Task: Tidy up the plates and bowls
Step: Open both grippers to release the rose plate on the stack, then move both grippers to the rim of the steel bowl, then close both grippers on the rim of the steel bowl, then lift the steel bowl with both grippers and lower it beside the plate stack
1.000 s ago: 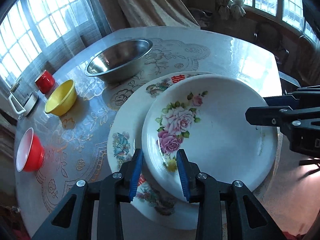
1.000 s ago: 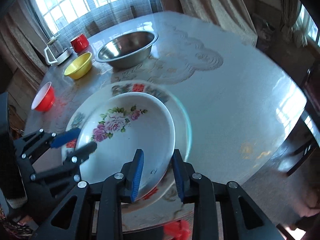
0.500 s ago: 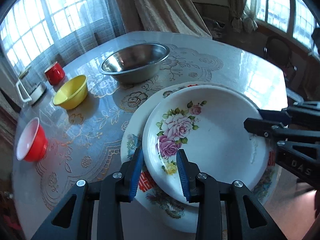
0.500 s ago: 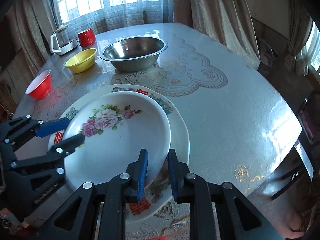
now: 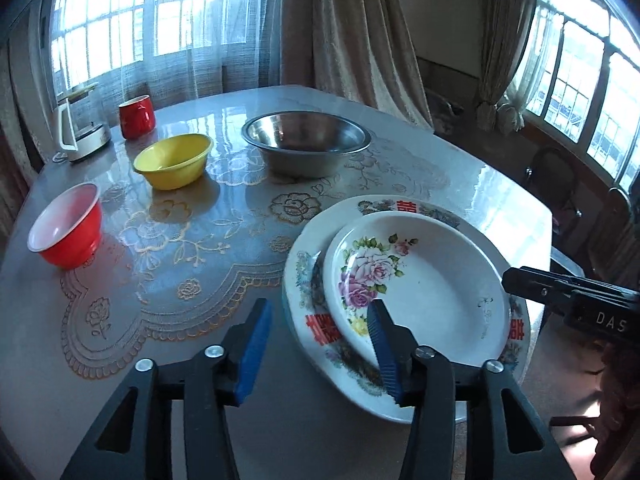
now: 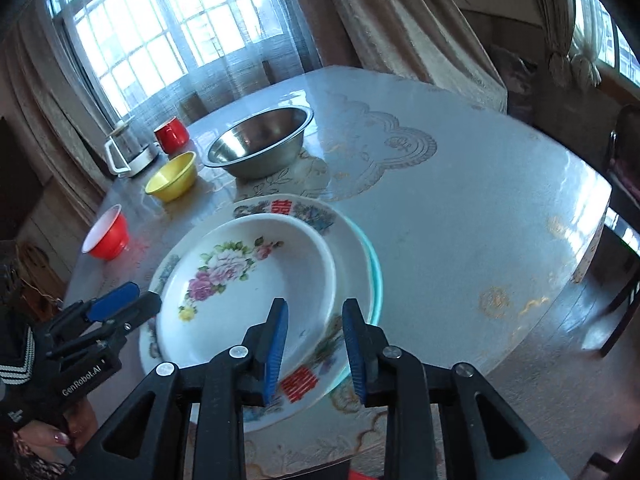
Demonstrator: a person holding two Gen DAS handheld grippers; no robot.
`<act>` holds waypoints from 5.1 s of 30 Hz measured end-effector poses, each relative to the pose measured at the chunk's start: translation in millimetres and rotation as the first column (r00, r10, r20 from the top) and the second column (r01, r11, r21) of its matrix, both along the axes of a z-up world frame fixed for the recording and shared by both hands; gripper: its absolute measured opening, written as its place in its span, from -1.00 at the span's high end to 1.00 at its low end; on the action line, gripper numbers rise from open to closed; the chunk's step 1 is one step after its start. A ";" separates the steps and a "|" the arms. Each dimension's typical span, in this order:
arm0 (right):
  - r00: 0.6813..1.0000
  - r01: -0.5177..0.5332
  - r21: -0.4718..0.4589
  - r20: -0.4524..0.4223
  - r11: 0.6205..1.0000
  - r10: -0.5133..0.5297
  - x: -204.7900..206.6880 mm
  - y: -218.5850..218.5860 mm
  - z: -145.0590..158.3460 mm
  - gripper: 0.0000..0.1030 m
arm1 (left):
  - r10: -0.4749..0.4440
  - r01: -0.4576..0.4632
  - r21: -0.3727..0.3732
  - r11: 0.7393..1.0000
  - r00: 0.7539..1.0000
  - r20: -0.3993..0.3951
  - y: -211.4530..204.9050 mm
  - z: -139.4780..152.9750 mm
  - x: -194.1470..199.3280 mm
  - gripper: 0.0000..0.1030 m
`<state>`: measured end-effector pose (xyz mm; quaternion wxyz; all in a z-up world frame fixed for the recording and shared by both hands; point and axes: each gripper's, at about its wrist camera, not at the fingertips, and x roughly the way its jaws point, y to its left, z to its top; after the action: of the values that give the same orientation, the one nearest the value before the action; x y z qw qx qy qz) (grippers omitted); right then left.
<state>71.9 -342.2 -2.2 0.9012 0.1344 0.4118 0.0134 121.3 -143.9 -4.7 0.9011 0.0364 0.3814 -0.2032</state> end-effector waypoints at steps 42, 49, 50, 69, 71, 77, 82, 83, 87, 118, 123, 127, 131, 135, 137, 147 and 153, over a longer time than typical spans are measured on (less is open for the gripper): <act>1.000 0.014 0.102 -0.028 0.995 -0.011 103.9 -25.7 15.4 0.04 | 0.292 -0.280 0.147 0.949 0.954 -0.064 28.1 8.3 89.2 -0.76; 0.997 0.005 0.140 -0.077 0.990 0.006 147.2 -36.4 8.3 0.02 | 0.291 -0.282 0.107 0.953 0.953 -0.080 26.8 13.6 119.3 -0.78; 0.997 0.000 0.152 -0.074 0.988 0.011 153.8 -37.7 8.7 0.02 | 0.294 -0.285 0.104 0.953 0.952 -0.081 26.3 14.2 124.1 -0.78; 0.994 0.046 0.295 -0.111 0.954 -0.014 266.6 -50.7 -8.6 0.02 | 0.238 -0.240 -0.005 0.971 0.965 -0.108 -6.0 10.5 209.9 -0.78; 0.992 0.035 0.286 -0.123 0.958 0.001 275.5 -46.5 -11.7 0.02 | 0.239 -0.242 -0.011 0.970 0.963 -0.127 -10.1 7.5 219.3 -0.78; 0.984 -0.006 0.256 -0.172 0.967 0.051 294.5 -33.4 -25.5 0.02 | 0.226 -0.234 -0.029 0.972 0.960 -0.164 -15.2 1.3 234.3 -0.78; 0.981 -0.026 0.234 -0.181 0.972 0.070 298.1 -24.0 -32.6 0.36 | 0.217 -0.224 -0.028 0.974 0.965 -0.150 -18.5 1.8 240.5 -0.77; 0.981 -0.027 0.230 -0.182 0.973 0.070 297.9 -23.4 -33.7 0.38 | 0.214 -0.220 -0.029 0.975 0.965 -0.149 -19.0 1.5 241.5 -0.75; 0.982 -0.042 0.238 -0.171 0.970 0.084 299.0 -18.7 -34.7 0.47 | 0.203 -0.210 -0.030 0.977 0.968 -0.149 -20.8 -1.4 246.3 -0.62; 0.982 -0.116 0.115 -0.133 0.987 0.131 267.8 -1.2 -20.5 0.62 | 0.122 -0.120 0.052 0.991 0.992 -0.042 -36.3 4.1 217.2 0.42; 0.987 -0.120 0.120 -0.095 0.986 0.131 246.7 -1.3 -6.3 0.62 | 0.134 -0.134 0.021 0.991 0.991 -0.025 -26.0 17.8 201.5 0.42; 0.989 -0.125 0.116 -0.068 0.985 0.133 231.1 1.9 5.5 0.62 | 0.142 -0.143 0.023 0.989 0.990 0.017 -20.5 29.0 185.1 0.42; 0.990 -0.134 0.112 -0.037 0.985 0.139 214.3 6.8 16.1 0.62 | 0.155 -0.156 0.016 0.988 0.987 0.048 -13.5 38.9 165.4 0.42; 0.989 -0.147 0.109 -0.006 0.983 0.148 198.5 15.9 25.9 0.62 | 0.168 -0.170 0.011 0.985 0.982 0.081 -6.2 46.9 148.3 0.42; 0.988 -0.152 0.114 0.002 0.982 0.152 191.8 19.4 29.6 0.62 | 0.174 -0.176 0.010 0.984 0.980 0.096 -1.2 50.5 137.1 0.42; 0.985 -0.170 0.089 0.050 0.981 0.166 151.0 44.4 41.7 0.62 | 0.204 -0.205 -0.009 0.979 0.969 0.136 24.0 56.1 89.2 0.42; 0.980 -0.189 0.060 0.077 0.980 0.184 127.8 64.2 44.8 0.62 | 0.232 -0.233 -0.016 0.972 0.961 0.151 43.6 55.1 65.6 0.42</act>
<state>199.7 -278.0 42.6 0.9050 0.1248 0.3895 0.1166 186.9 -100.2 50.4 0.9451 0.0076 0.3134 -0.0923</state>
